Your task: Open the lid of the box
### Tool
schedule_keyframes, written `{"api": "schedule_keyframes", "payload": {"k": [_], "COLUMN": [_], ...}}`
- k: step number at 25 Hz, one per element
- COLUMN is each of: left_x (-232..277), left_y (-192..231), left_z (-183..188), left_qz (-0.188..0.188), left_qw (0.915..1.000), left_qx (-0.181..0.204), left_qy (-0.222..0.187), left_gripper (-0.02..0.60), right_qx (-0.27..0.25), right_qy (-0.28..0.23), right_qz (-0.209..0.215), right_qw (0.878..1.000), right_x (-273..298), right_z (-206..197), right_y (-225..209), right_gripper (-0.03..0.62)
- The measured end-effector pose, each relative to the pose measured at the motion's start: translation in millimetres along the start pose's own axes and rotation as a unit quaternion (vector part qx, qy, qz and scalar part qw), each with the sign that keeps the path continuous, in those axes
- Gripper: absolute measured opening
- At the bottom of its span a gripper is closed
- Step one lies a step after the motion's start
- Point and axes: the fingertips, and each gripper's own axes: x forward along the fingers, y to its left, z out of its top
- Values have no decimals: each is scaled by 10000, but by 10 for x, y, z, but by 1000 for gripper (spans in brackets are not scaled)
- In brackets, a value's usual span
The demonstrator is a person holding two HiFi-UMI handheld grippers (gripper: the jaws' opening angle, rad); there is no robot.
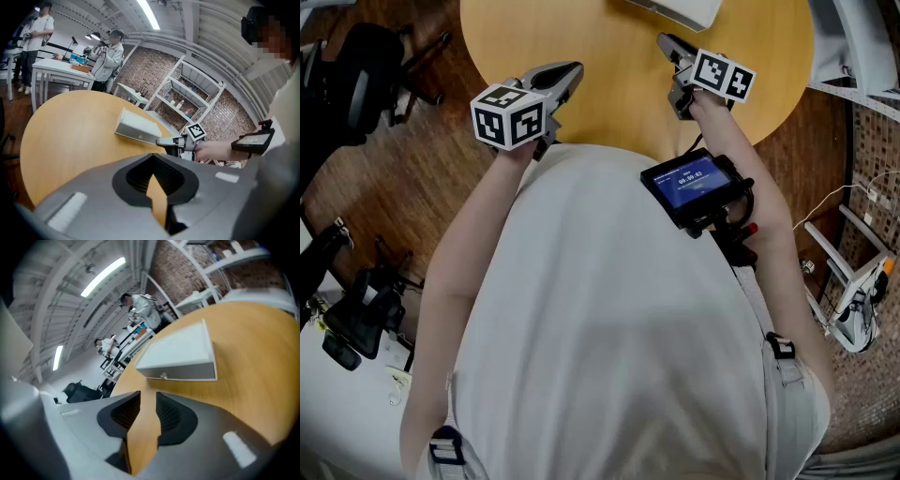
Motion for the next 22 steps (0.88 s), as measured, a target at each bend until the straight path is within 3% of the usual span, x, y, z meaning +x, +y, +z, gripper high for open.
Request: {"api": "schedule_keyframes", "payload": {"k": [5, 13, 16, 18, 19, 22], "left_x": [26, 349, 464, 504, 516, 522], "left_y": [-182, 117, 219, 209, 203, 234], "left_z": [-119, -87, -46, -51, -55, -44], "left_qz": [38, 73, 17, 10, 13, 25], "left_qw": [10000, 9992, 9987, 9985, 9984, 9983], "left_qx": [-53, -175, -254, -287, -301, -326], "left_qy": [73, 366, 446, 469, 477, 479], "left_gripper": [0, 0, 0, 0, 0, 0], "right_qx": [1291, 2081, 2231, 2295, 2309, 2329], "right_qy": [-398, -474, -429, -421, -414, -399], "right_qz": [-142, 23, 98, 228, 297, 366], "right_qw": [9907, 9770, 9738, 9721, 9716, 9710], "right_x": [30, 607, 801, 810, 797, 797], "right_z": [151, 452, 549, 578, 584, 593], "right_y": [-340, -619, -690, -696, -688, -668], "right_gripper": [191, 210, 197, 153, 79, 66]}}
